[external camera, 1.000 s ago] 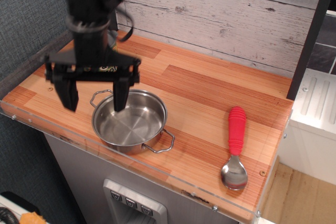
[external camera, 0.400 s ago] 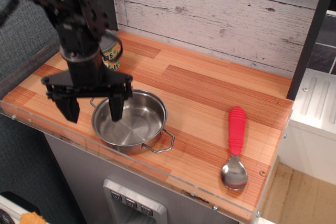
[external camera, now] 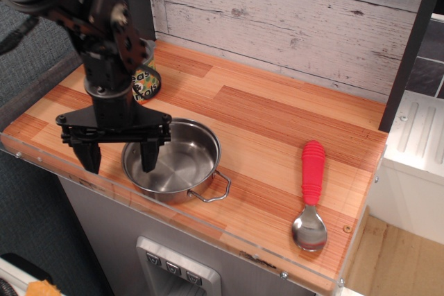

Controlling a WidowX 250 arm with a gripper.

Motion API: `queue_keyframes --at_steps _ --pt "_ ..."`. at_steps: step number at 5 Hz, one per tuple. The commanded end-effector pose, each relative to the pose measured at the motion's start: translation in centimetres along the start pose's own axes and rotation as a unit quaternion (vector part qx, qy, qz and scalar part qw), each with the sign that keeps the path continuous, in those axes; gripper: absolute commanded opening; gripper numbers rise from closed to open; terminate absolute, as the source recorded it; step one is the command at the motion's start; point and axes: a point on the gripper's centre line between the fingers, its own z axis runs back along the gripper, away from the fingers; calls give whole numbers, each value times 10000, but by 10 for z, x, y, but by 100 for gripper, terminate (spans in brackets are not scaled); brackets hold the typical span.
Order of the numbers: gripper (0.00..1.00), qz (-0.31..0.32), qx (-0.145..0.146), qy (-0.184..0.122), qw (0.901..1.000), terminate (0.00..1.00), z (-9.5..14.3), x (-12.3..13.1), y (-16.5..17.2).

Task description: PICK UP THE VESSEL AND PUT ANOTHER SIDE OF THE TABLE

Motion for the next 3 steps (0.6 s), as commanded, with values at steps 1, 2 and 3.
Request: queue_keyframes --at_steps 1,2,3 --pt "0 69 -343 -130 9993 0 -3 1 -3" --pt "0 47 -546 -52 9985 0 -8 0 -3" --pt "0 19 -754 -46 9971 0 0 1 -4"
